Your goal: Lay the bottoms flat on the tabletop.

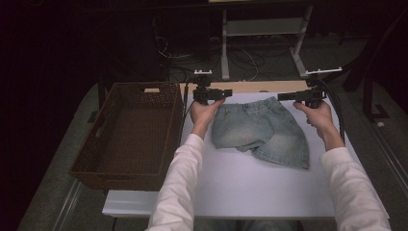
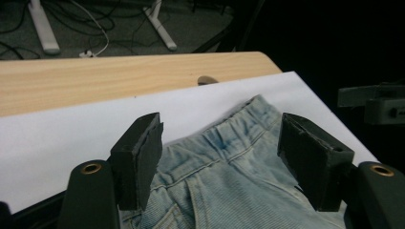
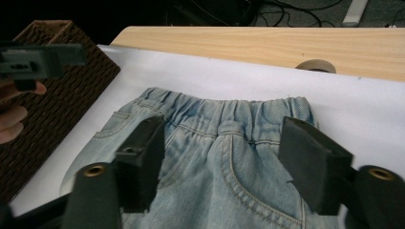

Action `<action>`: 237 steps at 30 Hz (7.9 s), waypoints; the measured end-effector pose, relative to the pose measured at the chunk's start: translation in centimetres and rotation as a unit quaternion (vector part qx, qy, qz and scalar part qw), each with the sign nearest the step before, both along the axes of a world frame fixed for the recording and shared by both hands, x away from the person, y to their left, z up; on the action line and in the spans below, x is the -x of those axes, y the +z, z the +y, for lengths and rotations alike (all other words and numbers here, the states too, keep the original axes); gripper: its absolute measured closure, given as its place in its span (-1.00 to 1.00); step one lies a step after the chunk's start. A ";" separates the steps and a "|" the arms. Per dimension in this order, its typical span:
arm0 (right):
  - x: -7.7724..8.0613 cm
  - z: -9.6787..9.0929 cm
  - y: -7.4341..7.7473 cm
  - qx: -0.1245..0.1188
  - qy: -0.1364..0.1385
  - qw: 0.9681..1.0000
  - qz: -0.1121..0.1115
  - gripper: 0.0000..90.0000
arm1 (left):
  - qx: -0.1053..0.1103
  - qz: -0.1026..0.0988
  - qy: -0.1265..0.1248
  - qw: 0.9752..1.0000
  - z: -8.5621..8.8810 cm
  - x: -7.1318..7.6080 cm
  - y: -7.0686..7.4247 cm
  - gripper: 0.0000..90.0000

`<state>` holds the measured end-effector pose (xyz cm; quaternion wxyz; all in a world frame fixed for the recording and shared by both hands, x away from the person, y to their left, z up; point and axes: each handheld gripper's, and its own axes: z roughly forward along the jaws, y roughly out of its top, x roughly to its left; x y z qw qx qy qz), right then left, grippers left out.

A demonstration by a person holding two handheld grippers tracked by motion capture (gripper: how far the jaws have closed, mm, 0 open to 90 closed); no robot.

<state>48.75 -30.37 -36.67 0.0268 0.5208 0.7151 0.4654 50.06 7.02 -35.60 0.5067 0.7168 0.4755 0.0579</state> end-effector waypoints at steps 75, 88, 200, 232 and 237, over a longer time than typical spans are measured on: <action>6.5 10.8 -4.7 0.106 0.233 0.967 -0.010 0.83 | 0.033 0.036 -0.083 0.995 3.0 9.1 -4.4 -0.59; 3.0 7.2 -4.7 -0.035 0.141 0.989 0.022 0.91 | 0.030 0.030 -0.067 0.997 3.6 8.5 -3.7 -0.57; 17.1 -0.3 -2.5 -0.025 -0.035 0.999 -0.002 -1.00 | -0.051 -0.015 -0.201 0.978 2.5 15.7 -6.9 0.89; 18.8 -3.0 -6.6 0.006 -0.067 0.994 0.086 -0.60 | -0.048 -0.002 -0.206 0.977 2.8 15.5 -7.1 0.88; 18.7 -3.5 -7.2 0.006 -0.073 0.993 0.095 -0.45 | -0.048 -0.001 -0.206 0.977 2.8 15.6 -7.1 0.88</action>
